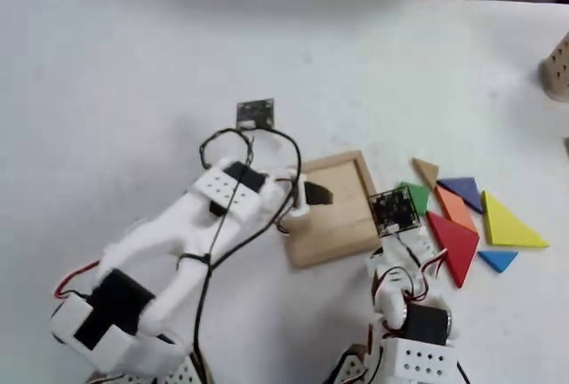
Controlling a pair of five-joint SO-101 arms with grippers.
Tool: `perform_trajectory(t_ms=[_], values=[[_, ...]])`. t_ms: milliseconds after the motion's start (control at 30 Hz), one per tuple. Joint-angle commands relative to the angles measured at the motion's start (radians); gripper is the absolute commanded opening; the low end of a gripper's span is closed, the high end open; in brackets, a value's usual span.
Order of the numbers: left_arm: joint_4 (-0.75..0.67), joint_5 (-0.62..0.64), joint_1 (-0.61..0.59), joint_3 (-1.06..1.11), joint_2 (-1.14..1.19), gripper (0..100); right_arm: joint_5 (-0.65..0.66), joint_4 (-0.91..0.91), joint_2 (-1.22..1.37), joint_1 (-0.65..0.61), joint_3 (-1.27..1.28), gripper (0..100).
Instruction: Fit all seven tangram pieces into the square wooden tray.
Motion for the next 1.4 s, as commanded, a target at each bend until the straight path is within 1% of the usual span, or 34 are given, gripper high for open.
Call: perform_trajectory(t_ms=[0,67,100,133,233,367,500,733,833,900,1033,1200,1367], values=[[-0.008,0.031,-0.035,-0.064,0.065,20,0.015,0.002,-0.013,0.002,0.009,2.1],[-0.005,0.029,-0.054,-0.100,0.119,9,0.015,0.002,-0.013,0.002,0.009,2.1],[-0.005,0.028,-0.058,-0.114,0.137,5,0.015,0.002,-0.013,0.002,0.009,2.1],[-0.005,0.026,-0.058,-0.124,0.157,5,0.015,0.002,-0.013,0.002,0.009,2.1],[-0.005,-0.009,-0.045,-0.137,0.200,12,0.015,0.002,-0.013,0.002,0.009,2.1],[-0.005,-0.011,-0.031,-0.132,0.217,20,0.015,0.002,-0.013,0.002,0.009,2.0],[-0.011,-0.014,-0.045,-0.138,0.216,20,0.015,0.002,-0.013,0.002,0.009,1.9],[-0.005,-0.018,-0.154,-0.186,0.223,20,0.015,0.002,-0.013,0.002,0.011,1.9],[-0.005,-0.087,-0.173,-0.196,0.225,20,0.015,0.002,-0.013,0.002,0.011,1.9],[-0.005,-0.120,-0.171,-0.196,0.225,16,0.015,0.002,-0.013,0.002,0.011,1.8],[-0.014,-0.152,-0.165,-0.198,0.225,1,0.015,0.002,-0.013,0.002,0.011,1.8],[-0.032,-0.152,-0.174,-0.212,0.223,10,0.015,0.002,-0.013,0.002,0.011,1.8],[-0.031,-0.158,-0.223,-0.281,0.225,14,0.015,0.002,-0.013,0.002,0.011,1.8]])
